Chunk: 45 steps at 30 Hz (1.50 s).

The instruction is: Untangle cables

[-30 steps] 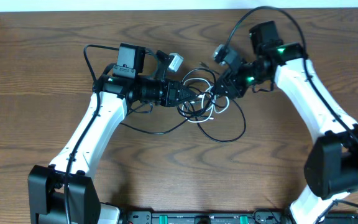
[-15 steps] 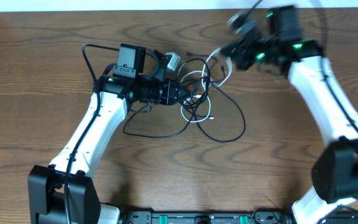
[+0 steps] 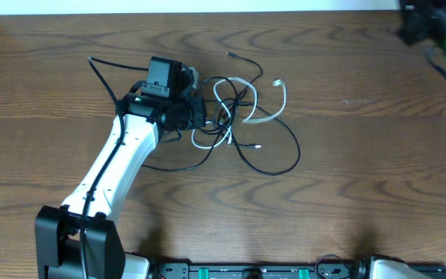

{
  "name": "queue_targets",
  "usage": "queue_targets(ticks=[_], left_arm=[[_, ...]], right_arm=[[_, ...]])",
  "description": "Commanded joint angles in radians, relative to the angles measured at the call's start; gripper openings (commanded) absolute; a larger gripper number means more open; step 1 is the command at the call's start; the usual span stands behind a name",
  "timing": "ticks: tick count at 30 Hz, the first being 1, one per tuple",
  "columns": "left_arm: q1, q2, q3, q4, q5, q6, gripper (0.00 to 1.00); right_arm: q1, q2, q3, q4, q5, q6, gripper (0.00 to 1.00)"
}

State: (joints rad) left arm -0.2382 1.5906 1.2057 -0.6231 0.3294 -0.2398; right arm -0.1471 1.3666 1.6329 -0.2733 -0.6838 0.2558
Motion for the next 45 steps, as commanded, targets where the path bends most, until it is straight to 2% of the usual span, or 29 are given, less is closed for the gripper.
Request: queue_targets(ticks=[1,7,8,9,12,13,15,19,20,21,23,26,33,36,45], left_arm=[[0.002,-0.008,-0.014,-0.009,-0.085,-0.014,0.08],[0.002,-0.008,-0.014,0.04,0.042,-0.052,0.07],[0.002,-0.008,-0.014,0.063,0.072,-0.076,0.08],[0.002,-0.009,-0.013,0.083,0.096,-0.103,0.07],[0.002,-0.013,-0.012,0.174,0.181,-0.257,0.07],[0.002,-0.013,-0.012,0.209,0.202,-0.315,0.07],[0.002,-0.015,-0.011,0.291,0.237,-0.468,0.07],[0.002,-0.018,-0.011,0.453,0.266,-0.847,0.07],[0.002,-0.018,-0.011,0.484,0.266,-0.962,0.08],[0.002,-0.018,-0.011,0.51,0.266,-1.136,0.08],[0.002,-0.018,-0.011,0.513,0.269,-1.36,0.07],[0.002,-0.018,-0.011,0.514,0.309,-1.552,0.07],[0.002,-0.018,-0.011,0.549,0.402,-1.772,0.07],[0.002,-0.018,-0.011,0.585,0.424,-1.825,0.08],[0.02,-0.018,-0.011,0.694,0.399,-1.848,0.07]], right_arm=[[-0.072,-0.06,0.01,-0.053,-0.001,0.043,0.01],[-0.049,-0.045,0.007,-0.238,-0.045,0.037,0.03],[-0.032,-0.033,0.007,-0.271,-0.051,0.019,0.08],[-0.014,-0.019,0.007,-0.299,-0.056,-0.003,0.17],[0.052,0.024,0.007,-0.384,-0.056,-0.075,0.37],[0.073,0.038,0.007,-0.404,-0.056,-0.097,0.41],[0.113,0.066,0.007,-0.439,-0.056,-0.131,0.46],[0.176,0.117,0.007,-0.49,-0.056,-0.185,0.54],[0.187,0.13,0.007,-0.504,-0.052,-0.198,0.56],[0.201,0.148,0.007,-0.521,-0.044,-0.206,0.56],[0.22,0.177,0.006,-0.538,-0.04,-0.208,0.57],[0.248,0.227,0.006,-0.542,-0.04,-0.21,0.57],[0.331,0.359,0.006,-0.523,-0.04,-0.21,0.57],[0.356,0.41,0.006,-0.502,-0.039,-0.211,0.58],[0.424,0.508,0.006,-0.437,-0.032,-0.212,0.59]])
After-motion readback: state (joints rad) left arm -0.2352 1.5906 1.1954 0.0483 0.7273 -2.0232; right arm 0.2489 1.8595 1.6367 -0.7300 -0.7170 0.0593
